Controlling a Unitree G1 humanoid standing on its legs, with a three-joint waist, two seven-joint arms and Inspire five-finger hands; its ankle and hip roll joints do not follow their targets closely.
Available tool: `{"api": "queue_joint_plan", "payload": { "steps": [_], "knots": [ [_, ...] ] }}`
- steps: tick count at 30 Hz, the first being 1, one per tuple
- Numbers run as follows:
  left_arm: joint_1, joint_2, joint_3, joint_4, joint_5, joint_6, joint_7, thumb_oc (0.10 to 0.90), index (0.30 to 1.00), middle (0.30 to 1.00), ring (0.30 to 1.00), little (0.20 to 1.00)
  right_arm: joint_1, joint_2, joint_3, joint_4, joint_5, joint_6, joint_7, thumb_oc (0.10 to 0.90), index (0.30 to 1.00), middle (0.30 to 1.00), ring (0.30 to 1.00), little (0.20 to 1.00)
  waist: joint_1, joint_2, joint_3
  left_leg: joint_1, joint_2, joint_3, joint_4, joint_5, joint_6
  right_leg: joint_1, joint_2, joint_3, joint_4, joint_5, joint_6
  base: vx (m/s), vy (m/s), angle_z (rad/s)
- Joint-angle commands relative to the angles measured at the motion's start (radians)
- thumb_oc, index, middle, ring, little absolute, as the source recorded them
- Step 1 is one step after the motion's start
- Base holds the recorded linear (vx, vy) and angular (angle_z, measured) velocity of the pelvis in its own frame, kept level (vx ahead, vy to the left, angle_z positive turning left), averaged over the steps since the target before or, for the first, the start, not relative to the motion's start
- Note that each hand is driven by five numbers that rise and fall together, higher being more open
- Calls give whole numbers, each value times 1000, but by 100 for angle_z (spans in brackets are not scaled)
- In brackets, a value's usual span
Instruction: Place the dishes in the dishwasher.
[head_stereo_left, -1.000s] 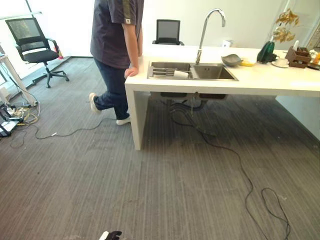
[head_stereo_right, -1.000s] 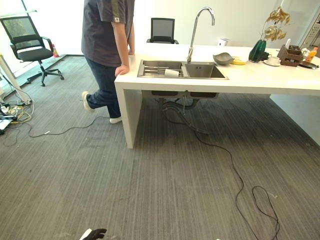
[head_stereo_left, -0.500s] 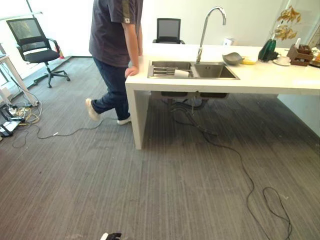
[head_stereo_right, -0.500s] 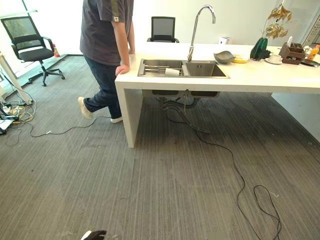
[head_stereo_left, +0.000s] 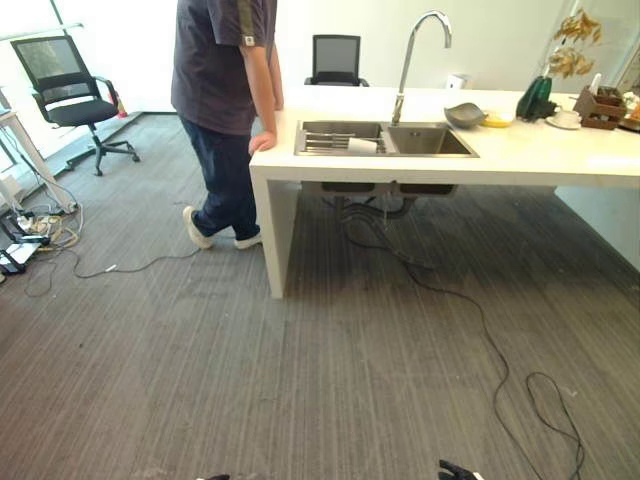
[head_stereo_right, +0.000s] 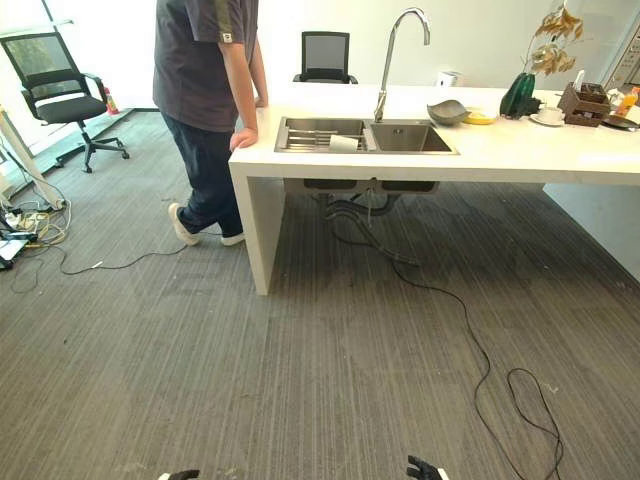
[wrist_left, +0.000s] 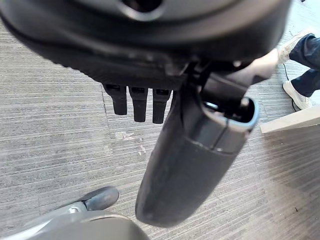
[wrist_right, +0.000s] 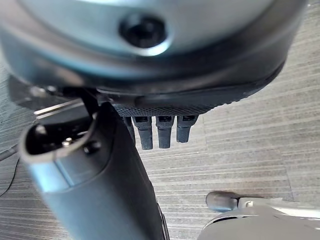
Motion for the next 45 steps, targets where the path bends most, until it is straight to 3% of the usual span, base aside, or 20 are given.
{"api": "queue_joint_plan", "payload": {
  "steps": [1, 16, 24, 26, 27, 28, 29, 30, 31, 32, 33, 35, 36, 40, 41, 42, 45],
  "knots": [
    [-73, -47, -7, 67, -57, -29, 9, 800, 900, 900, 900, 900, -84, -37, -1, 20, 37, -62, -20, 800, 900, 900, 900, 900, -13, 7, 0, 10, 31, 28, 4, -64, -69, 41, -84, -36, 17, -87, 121, 0, 0, 0],
    [-69, -66, 30, 105, -180, -12, -95, 800, 900, 900, 900, 900, -86, -39, -59, 40, 167, -54, 57, 800, 900, 900, 900, 900, -33, 38, 6, 7, 40, 39, 4, -58, -77, 25, -74, -31, 33, -93, 110, 2, -5, 0],
    [-90, -72, 49, 108, -306, -16, -132, 800, 900, 900, 900, 900, -114, -48, -102, 34, 314, -51, 127, 800, 900, 900, 900, 900, -49, 71, 24, -12, 75, 56, 10, -29, -88, -50, -44, -1, 113, -132, 82, 9, -56, -9],
    [-106, -79, 52, 91, -395, -20, -144, 800, 900, 900, 900, 900, -137, -61, -109, 41, 348, -48, 132, 800, 900, 900, 900, 900, -39, 47, 66, -158, 91, 48, 283, -40, -98, -76, -51, 35, 163, -156, 53, -25, -165, -19],
    [-107, -78, 51, 91, -395, -20, -144, 800, 900, 900, 900, 900, -138, -60, -110, 41, 348, -48, 132, 800, 900, 900, 900, 900, -41, 49, 64, -168, 93, 45, 294, -44, -99, -80, -50, 33, 165, -157, 52, -32, -176, -8],
    [-117, -80, 47, 84, -416, -23, -146, 800, 900, 900, 900, 900, -143, -69, -103, 42, 339, -45, 128, 800, 900, 900, 900, 900, -31, 36, 83, -227, 95, 30, 402, -5, -105, -76, -56, 41, 170, -157, 43, -35, -156, -7],
    [-135, -86, 28, 74, -440, -26, -160, 800, 900, 900, 900, 900, -158, -91, -81, 67, 288, -31, 110, 800, 900, 900, 900, 900, -15, 21, 116, -332, 54, -33, 539, 21, -102, -78, -65, 50, 177, -167, 27, -30, -153, 3],
    [-136, -86, 28, 74, -440, -26, -160, 800, 900, 900, 900, 900, -159, -91, -82, 67, 288, -30, 110, 800, 900, 900, 900, 900, -17, 21, 115, -335, 54, -35, 542, 20, -102, -79, -65, 47, 178, -168, 28, 24, -92, 7],
    [-140, -87, 15, 73, -442, -30, -155, 800, 900, 900, 900, 900, -169, -105, -78, 82, 261, -16, 97, 800, 900, 900, 900, 900, -10, 14, 126, -401, 30, -24, 538, 13, -93, -69, -74, 46, 174, -178, 25, 260, 16, 2],
    [-130, -88, 16, 74, -429, -27, -168, 800, 900, 900, 900, 900, -164, -123, -82, 103, 212, 5, 92, 800, 900, 900, 900, 900, 11, 26, 115, -478, 16, 36, 412, 15, -78, -25, -60, 54, 136, -196, 36, 275, 18, 4],
    [-128, -88, 15, 74, -428, -27, -168, 800, 900, 900, 900, 900, -162, -123, -83, 102, 211, 5, 92, 800, 900, 900, 900, 900, 14, 22, 116, -472, 12, 41, 409, 11, -77, -19, -65, 56, 132, -198, 38, 389, 61, 17],
    [-105, -91, 16, 70, -410, -27, -168, 800, 900, 900, 900, 900, -140, -143, -63, 144, 105, 36, 96, 800, 900, 900, 900, 900, 52, 42, 102, -517, 36, 116, 204, 78, -81, 55, -43, 65, 78, -219, 55, 414, 98, 14],
    [-90, -89, 18, 76, -383, -27, -166, 800, 900, 900, 900, 900, -130, -162, -41, 134, 55, 40, 97, 800, 900, 900, 900, 900, 81, 36, 92, -558, 48, 189, 67, 116, -83, 113, -57, 64, 50, -243, 72, 395, 90, -1],
    [-62, -78, 43, 117, -360, -10, -175, 800, 900, 900, 900, 900, -138, -157, -27, 163, -3, 65, 111, 800, 900, 900, 900, 900, 103, 15, 60, -519, 29, 142, 63, 135, -71, 165, -87, 86, 41, -268, 92, 325, 99, -13],
    [-51, -68, 62, 143, -342, -2, -167, 800, 900, 900, 900, 900, -127, -148, -30, 156, -16, 70, 106, 800, 900, 900, 900, 900, 110, 14, 22, -484, 28, 156, 57, 191, -60, 192, -115, 100, 53, -290, 100, 639, 306, -79],
    [-47, -63, 84, 156, -352, 1, -173, 800, 900, 900, 900, 900, -116, -137, -43, 158, -9, 76, 111, 800, 900, 900, 900, 900, 113, 0, -4, -460, 12, 152, 57, 180, -48, 190, -147, 101, 79, -296, 118, 653, 337, -81],
    [-77, -33, 140, 90, -443, -28, -165, 800, 900, 900, 900, 900, -80, -110, -52, 140, 3, 71, 119, 800, 900, 900, 900, 900, 114, -31, -29, -382, -23, 160, 35, 149, -23, 141, -211, 105, 221, -229, 158, 373, 218, -41]
  ]
}}
